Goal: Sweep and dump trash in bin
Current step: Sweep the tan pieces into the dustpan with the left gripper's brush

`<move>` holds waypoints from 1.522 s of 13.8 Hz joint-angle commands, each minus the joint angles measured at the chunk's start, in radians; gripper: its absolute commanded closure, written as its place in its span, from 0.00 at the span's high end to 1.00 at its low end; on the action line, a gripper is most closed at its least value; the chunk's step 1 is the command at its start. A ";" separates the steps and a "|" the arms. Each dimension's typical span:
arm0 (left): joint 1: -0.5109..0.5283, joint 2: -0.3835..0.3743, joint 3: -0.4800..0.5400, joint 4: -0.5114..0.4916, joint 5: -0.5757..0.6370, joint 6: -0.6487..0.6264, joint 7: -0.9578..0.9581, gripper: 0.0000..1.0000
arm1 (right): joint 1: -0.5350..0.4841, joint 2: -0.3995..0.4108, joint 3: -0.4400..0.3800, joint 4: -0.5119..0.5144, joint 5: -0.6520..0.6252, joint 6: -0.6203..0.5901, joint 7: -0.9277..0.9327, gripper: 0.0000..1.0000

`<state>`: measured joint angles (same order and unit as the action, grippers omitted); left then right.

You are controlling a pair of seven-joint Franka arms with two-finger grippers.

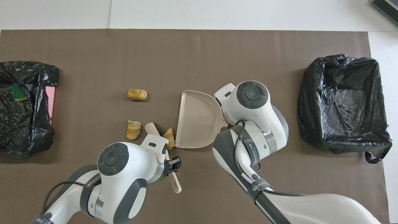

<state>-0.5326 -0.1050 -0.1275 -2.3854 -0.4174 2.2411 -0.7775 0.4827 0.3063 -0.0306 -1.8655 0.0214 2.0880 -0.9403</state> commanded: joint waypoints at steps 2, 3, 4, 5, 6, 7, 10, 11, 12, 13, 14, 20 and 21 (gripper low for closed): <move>-0.036 0.036 -0.001 0.052 -0.021 0.032 0.148 0.00 | -0.010 -0.010 0.008 -0.027 0.006 0.009 0.003 0.00; -0.043 0.059 -0.001 0.093 -0.021 0.032 0.194 0.00 | -0.010 -0.010 0.008 -0.027 0.006 0.009 0.003 0.00; -0.043 0.082 -0.001 0.139 -0.021 0.031 0.207 0.00 | -0.010 -0.010 0.008 -0.027 0.006 0.009 0.003 0.00; -0.041 0.112 -0.001 0.190 -0.020 0.031 0.201 0.00 | -0.009 -0.010 0.008 -0.027 0.006 0.009 0.003 0.00; -0.034 0.125 0.000 0.242 -0.020 0.023 0.196 0.00 | -0.009 -0.012 0.008 -0.027 0.006 0.009 0.005 0.00; -0.024 0.122 0.002 0.273 -0.021 0.019 0.201 0.00 | -0.009 -0.012 0.008 -0.027 0.006 0.007 0.006 0.00; 0.051 0.096 0.003 0.318 -0.015 -0.030 0.210 0.00 | -0.009 -0.012 0.008 -0.027 0.006 0.007 0.009 0.00; 0.057 0.088 0.011 0.315 -0.006 -0.100 0.216 0.00 | -0.009 -0.012 0.008 -0.027 0.006 0.007 0.009 0.00; 0.089 0.076 0.019 0.308 0.000 -0.174 0.242 0.00 | -0.009 -0.012 0.008 -0.027 0.008 0.007 0.011 0.00; 0.135 0.073 0.019 0.308 0.024 -0.252 0.268 0.00 | -0.007 -0.012 0.008 -0.027 0.006 0.007 0.011 0.00; 0.150 0.068 0.020 0.307 0.104 -0.299 0.273 0.00 | -0.006 -0.012 0.008 -0.027 0.006 0.007 0.012 0.00; 0.296 0.019 0.023 0.195 0.406 -0.388 0.339 0.00 | -0.003 -0.012 0.008 -0.027 0.008 0.009 0.015 0.00; 0.302 0.008 0.023 0.165 0.413 -0.391 0.339 0.00 | -0.001 -0.012 0.008 -0.027 0.008 0.009 0.021 0.00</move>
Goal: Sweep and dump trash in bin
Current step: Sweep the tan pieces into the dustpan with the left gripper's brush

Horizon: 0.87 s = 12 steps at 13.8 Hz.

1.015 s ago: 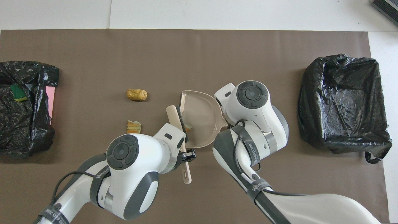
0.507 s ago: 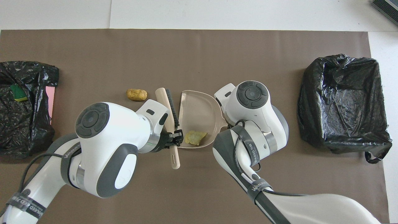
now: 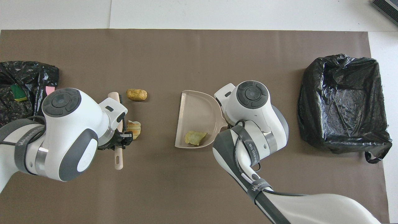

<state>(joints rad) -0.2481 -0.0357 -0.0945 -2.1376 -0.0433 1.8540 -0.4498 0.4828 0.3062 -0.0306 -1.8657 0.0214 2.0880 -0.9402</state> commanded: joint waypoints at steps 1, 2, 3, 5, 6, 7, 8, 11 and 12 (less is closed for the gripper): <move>0.018 -0.070 -0.010 -0.119 0.039 -0.001 0.005 0.00 | -0.001 -0.012 0.008 -0.027 0.006 0.009 0.026 0.00; 0.013 -0.070 -0.010 -0.152 0.039 0.004 -0.004 0.00 | -0.001 -0.012 0.008 -0.027 0.008 0.009 0.027 0.00; 0.006 -0.066 -0.013 -0.181 0.037 0.022 -0.036 0.00 | -0.001 -0.012 0.008 -0.027 0.008 0.009 0.027 0.00; -0.010 -0.053 -0.019 -0.185 0.007 0.062 -0.082 0.00 | 0.000 -0.012 0.008 -0.027 0.008 0.009 0.029 0.00; -0.037 -0.052 -0.018 -0.183 -0.044 0.088 -0.079 0.00 | 0.000 -0.012 0.008 -0.027 0.008 0.009 0.037 0.00; -0.043 -0.046 -0.019 -0.183 -0.097 0.140 -0.069 0.00 | 0.002 -0.013 0.008 -0.027 0.008 0.009 0.046 0.00; -0.062 -0.030 -0.021 -0.176 -0.136 0.175 -0.064 0.00 | 0.003 -0.013 0.008 -0.027 0.006 0.009 0.050 0.00; -0.163 0.048 -0.021 -0.140 -0.177 0.276 -0.058 0.00 | 0.003 -0.015 0.009 -0.027 0.008 0.006 0.050 0.00; -0.184 0.056 -0.021 -0.133 -0.220 0.312 -0.050 0.00 | 0.003 -0.015 0.008 -0.029 0.008 0.004 0.050 0.00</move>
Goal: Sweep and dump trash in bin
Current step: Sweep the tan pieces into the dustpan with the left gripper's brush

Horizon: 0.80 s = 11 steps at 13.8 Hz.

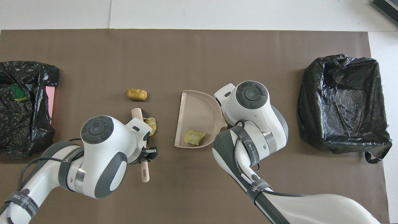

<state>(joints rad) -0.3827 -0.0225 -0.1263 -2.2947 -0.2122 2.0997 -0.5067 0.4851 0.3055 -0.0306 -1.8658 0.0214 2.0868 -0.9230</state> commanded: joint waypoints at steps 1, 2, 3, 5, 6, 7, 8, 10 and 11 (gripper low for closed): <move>-0.074 0.052 0.011 0.041 -0.080 0.080 0.029 0.00 | 0.003 -0.016 0.009 -0.029 0.008 0.004 0.033 0.00; -0.091 0.056 0.010 0.053 -0.096 0.085 0.072 0.00 | 0.003 -0.017 0.008 -0.030 0.006 0.003 0.033 0.00; -0.110 0.059 0.010 0.069 -0.126 0.082 0.089 0.00 | 0.003 -0.017 0.008 -0.030 0.008 0.001 0.035 0.00; -0.159 0.058 0.010 0.075 -0.151 0.079 0.091 0.00 | 0.003 -0.017 0.008 -0.030 0.006 -0.002 0.044 0.00; -0.168 0.058 0.008 0.078 -0.154 0.080 0.093 0.00 | 0.003 -0.017 0.008 -0.030 0.006 -0.002 0.047 0.00; -0.170 0.061 0.004 0.084 -0.156 0.080 0.094 0.00 | 0.003 -0.019 0.008 -0.030 0.006 -0.002 0.047 0.00; -0.186 0.074 -0.001 0.122 -0.164 0.082 0.096 0.00 | 0.003 -0.019 0.008 -0.030 0.006 -0.004 0.047 0.00; -0.214 0.139 -0.001 0.245 -0.168 0.079 0.082 0.00 | 0.003 -0.019 0.008 -0.030 0.008 -0.007 0.047 0.00; -0.213 0.165 -0.001 0.297 -0.168 0.072 0.079 0.00 | 0.003 -0.019 0.008 -0.030 0.008 -0.008 0.047 0.00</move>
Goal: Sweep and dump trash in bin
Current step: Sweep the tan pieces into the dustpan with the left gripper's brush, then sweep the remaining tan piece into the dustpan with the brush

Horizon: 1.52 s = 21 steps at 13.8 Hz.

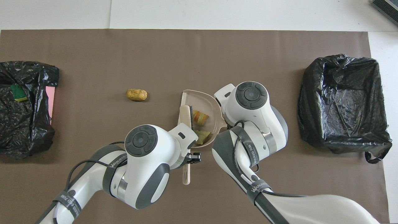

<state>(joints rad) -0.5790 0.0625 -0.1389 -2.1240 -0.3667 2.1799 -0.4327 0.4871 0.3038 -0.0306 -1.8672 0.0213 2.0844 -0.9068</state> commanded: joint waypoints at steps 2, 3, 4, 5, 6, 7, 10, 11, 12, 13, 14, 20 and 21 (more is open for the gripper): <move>-0.006 0.094 0.015 0.153 -0.015 -0.011 0.003 0.00 | 0.001 -0.017 0.009 -0.029 0.006 -0.004 0.036 0.00; 0.002 0.092 0.018 0.160 -0.015 -0.015 0.005 0.00 | 0.001 -0.017 0.009 -0.029 0.006 -0.006 0.045 0.00; 0.022 0.077 0.019 0.162 -0.015 -0.032 0.012 0.00 | 0.001 -0.017 0.009 -0.029 0.006 -0.006 0.046 0.00; 0.053 0.060 0.019 0.180 -0.011 -0.093 0.017 0.00 | 0.001 -0.017 0.009 -0.029 0.006 -0.006 0.046 0.00; 0.070 0.056 0.024 0.206 -0.002 -0.156 0.018 0.00 | 0.001 -0.017 0.009 -0.029 0.006 -0.006 0.048 0.00; 0.096 0.053 0.027 0.217 0.003 -0.199 0.018 0.00 | 0.002 -0.017 0.008 -0.029 0.006 -0.004 0.048 0.00; 0.163 0.050 0.028 0.219 0.122 -0.253 0.017 0.00 | 0.002 -0.017 0.009 -0.027 0.006 -0.003 0.048 0.00; 0.192 0.057 0.028 0.231 0.170 -0.253 0.018 0.00 | 0.002 -0.017 0.009 -0.027 0.006 -0.003 0.048 0.00; 0.221 0.063 0.028 0.243 0.196 -0.255 0.023 0.00 | 0.002 -0.017 0.009 -0.027 0.008 -0.003 0.048 0.00; 0.252 0.065 0.028 0.242 0.201 -0.256 0.058 0.00 | 0.002 -0.017 0.009 -0.027 0.006 -0.003 0.048 0.00; 0.284 0.069 0.028 0.249 0.210 -0.261 0.125 0.00 | 0.002 -0.017 0.009 -0.027 0.006 -0.001 0.049 0.00; 0.438 0.149 0.028 0.269 0.401 -0.255 0.406 0.00 | 0.002 -0.017 0.009 -0.027 0.006 -0.001 0.055 0.00; 0.442 0.166 0.028 0.269 0.432 -0.243 0.416 0.00 | 0.004 -0.017 0.009 -0.027 0.006 -0.001 0.055 0.00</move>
<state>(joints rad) -0.1530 0.1814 -0.0987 -1.8914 0.0020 1.9469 -0.0535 0.4899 0.3026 -0.0306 -1.8680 0.0213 2.0829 -0.8865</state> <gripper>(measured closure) 0.731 0.683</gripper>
